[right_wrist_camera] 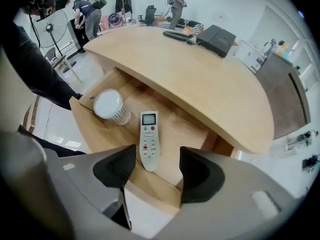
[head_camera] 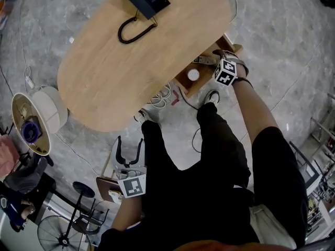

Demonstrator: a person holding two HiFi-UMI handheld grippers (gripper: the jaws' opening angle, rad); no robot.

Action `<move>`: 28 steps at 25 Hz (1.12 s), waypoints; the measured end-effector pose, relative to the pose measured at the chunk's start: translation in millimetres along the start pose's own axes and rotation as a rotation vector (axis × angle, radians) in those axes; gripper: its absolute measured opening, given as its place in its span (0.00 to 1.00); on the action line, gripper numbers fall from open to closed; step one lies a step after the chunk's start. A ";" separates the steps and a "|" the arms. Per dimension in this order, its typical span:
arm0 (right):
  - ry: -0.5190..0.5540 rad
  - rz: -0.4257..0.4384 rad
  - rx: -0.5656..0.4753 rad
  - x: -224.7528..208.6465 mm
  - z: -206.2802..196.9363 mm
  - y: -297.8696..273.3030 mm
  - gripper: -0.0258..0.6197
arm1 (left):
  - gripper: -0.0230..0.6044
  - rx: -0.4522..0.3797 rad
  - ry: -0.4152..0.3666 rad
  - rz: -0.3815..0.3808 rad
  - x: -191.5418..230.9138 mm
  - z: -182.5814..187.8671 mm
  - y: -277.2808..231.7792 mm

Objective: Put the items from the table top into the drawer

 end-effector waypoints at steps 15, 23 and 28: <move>-0.360 -0.263 -0.280 38.5 -32.2 232.2 0.51 | 0.53 -0.166 -0.455 -0.024 28.0 52.1 51.4; -0.490 -0.338 -0.386 74.5 -49.8 373.4 0.51 | 0.53 -0.014 -0.443 0.196 113.1 52.5 79.3; -0.499 -0.382 -0.493 71.2 -37.5 456.0 0.51 | 0.53 -0.171 -0.424 0.348 154.0 121.4 133.1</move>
Point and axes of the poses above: the fingertips, and each gripper's own axes: y backward along the fingers, x to its left, z out of its top, the point moved 8 cm from there along y, backward along the fingers, and after that the axes turned 9 degrees about x, right-handed, at the moved point
